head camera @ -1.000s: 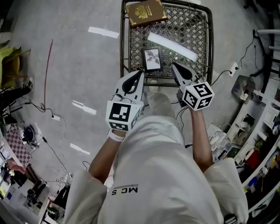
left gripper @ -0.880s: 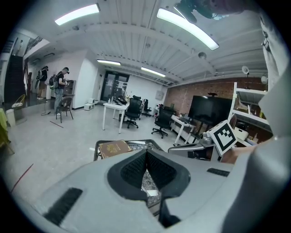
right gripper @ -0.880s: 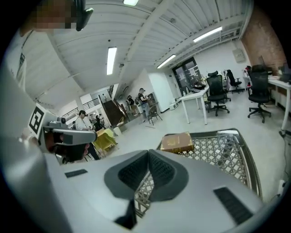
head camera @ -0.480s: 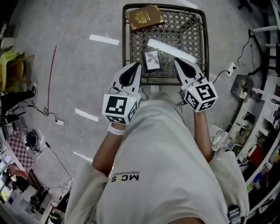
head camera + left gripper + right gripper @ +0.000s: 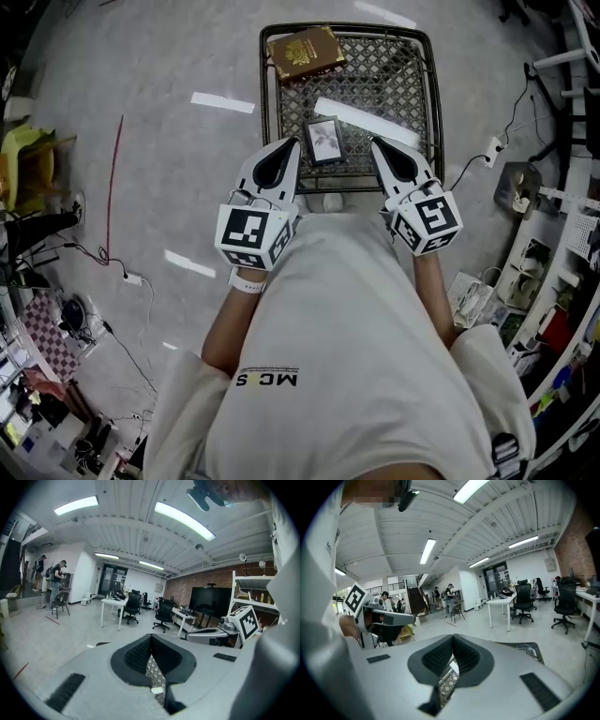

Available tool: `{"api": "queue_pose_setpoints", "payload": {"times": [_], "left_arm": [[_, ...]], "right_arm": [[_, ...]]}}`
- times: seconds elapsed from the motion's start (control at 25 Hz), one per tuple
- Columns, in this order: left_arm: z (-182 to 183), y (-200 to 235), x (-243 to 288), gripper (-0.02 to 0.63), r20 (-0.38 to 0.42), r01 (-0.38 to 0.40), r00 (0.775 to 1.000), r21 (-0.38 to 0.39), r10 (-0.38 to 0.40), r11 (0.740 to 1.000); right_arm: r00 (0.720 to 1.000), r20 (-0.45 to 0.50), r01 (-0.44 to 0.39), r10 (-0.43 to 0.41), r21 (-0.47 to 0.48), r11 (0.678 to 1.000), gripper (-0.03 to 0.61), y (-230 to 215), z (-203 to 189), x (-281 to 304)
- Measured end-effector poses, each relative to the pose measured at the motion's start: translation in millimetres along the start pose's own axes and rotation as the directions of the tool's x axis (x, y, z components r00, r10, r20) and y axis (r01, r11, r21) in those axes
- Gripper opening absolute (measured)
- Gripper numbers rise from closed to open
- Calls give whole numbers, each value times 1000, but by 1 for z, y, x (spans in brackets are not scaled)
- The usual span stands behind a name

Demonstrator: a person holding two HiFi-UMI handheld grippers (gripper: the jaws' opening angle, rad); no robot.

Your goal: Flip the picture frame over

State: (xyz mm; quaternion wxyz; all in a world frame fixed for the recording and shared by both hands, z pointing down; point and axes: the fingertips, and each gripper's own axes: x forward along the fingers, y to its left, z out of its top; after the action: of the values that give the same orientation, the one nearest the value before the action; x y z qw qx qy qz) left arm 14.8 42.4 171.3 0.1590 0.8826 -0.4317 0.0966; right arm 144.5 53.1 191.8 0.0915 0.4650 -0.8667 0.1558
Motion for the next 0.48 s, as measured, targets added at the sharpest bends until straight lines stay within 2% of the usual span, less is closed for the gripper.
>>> {"api": "queue_pose_setpoints", "payload": {"times": [0.48], "left_arm": [[4,1,-11,25,22,-11,1000,11,11,1000]], "right_arm": [[999,20,37,-37,-2,999,18,-4,2,-2]]}}
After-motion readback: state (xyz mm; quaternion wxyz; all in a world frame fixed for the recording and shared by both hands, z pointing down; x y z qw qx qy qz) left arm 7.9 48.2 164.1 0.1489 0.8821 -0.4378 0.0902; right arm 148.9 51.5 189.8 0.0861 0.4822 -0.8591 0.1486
